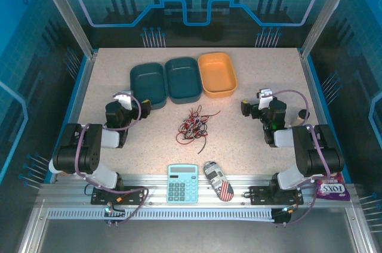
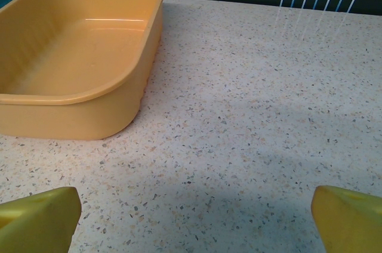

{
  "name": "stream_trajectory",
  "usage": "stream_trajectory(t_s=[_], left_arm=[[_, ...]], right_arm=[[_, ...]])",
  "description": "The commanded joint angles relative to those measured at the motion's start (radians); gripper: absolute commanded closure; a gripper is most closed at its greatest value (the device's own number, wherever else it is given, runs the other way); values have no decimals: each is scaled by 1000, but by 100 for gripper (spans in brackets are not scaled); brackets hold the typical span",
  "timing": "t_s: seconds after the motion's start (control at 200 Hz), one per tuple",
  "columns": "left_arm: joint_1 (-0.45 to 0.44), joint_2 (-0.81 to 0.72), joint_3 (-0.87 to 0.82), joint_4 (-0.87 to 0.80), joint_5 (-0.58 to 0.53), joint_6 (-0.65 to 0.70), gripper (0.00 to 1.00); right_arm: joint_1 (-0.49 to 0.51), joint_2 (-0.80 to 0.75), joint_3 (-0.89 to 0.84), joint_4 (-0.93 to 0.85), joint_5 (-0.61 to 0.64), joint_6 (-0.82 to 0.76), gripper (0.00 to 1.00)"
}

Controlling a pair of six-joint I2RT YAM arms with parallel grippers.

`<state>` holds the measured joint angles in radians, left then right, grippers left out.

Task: Untangle the cables

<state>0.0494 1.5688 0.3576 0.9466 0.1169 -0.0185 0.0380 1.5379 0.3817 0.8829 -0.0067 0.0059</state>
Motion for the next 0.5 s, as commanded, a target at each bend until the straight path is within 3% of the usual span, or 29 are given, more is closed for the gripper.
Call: stream_trajectory(t_s=[0.0,0.175,0.38,0.495], left_arm=[[-5,-16,15,1,-7,19,1],[-5,-104,-19,-13,-42,8,1],[-5,-341,-30,-205,-92,-42,1],[-6,-489,-19,-348,-104,-122,1]], right_arm=[[2,-10,6,20,35,1,0],[3,-120,0,-71,110,23,0],[19,-285,132,-533,261,170,0],[79,-370,193,-751,329,226,0]])
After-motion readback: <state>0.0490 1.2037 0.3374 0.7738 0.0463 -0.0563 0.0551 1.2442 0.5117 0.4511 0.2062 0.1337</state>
